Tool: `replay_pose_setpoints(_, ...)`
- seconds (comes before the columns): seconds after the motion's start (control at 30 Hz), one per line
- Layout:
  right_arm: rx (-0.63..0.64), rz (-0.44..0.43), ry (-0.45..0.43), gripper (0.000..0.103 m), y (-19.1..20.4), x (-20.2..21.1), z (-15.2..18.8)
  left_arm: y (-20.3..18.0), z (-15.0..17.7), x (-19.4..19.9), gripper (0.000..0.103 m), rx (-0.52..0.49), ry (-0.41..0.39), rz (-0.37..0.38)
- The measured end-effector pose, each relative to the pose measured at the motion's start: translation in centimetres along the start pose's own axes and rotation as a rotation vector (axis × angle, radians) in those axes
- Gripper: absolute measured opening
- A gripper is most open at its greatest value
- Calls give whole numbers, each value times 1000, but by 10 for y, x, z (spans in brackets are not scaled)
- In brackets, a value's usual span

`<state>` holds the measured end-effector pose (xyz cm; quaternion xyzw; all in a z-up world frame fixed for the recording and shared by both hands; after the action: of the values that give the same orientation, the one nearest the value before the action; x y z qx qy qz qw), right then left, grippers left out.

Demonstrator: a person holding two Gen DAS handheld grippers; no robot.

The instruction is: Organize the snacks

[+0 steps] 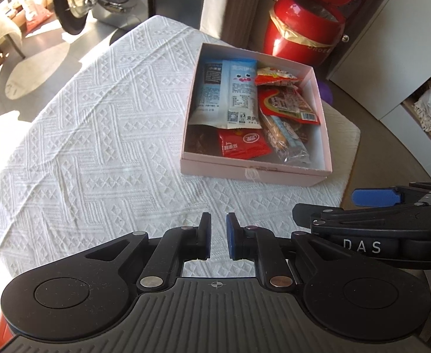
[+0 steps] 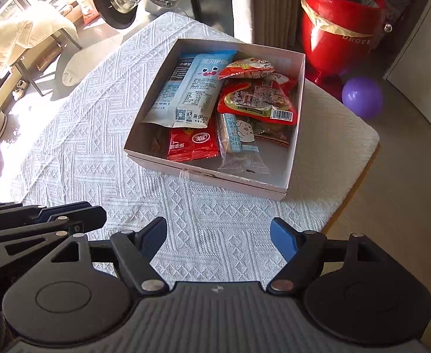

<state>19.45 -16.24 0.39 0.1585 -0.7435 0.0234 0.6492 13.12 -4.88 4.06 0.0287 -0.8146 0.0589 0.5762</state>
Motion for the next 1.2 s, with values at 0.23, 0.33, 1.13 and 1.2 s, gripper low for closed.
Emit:
replay_pose_setpoints(0.23, -11, 2, 9, 78, -4, -1, 4, -4, 1, 1, 15, -16, 7, -3)
replay_pose_setpoints(0.33, -13, 2, 12, 78, -5, -1, 5, -5, 1, 1, 15, -18, 9, -2)
replay_pose_setpoints(1.13, -22, -3, 11, 78, -6, -2, 6, -6, -1, 0, 15, -12, 12, 6)
replay_pose_setpoints(1.2, -21, -5, 12, 78, -6, -2, 6, -5, -1, 0, 15, -10, 11, 8)
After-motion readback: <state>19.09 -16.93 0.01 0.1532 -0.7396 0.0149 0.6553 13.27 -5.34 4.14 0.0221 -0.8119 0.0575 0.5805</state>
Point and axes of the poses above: each gripper's, at about its wrist camera, not at the fingertips, and x roughly against the way its jaws point, y to its left, z to its underside, the point moved 1 cm from there along -x, roughly the way its jaws point, and after that the axes turned 11 degrees about -x, right-handed, at the moved point
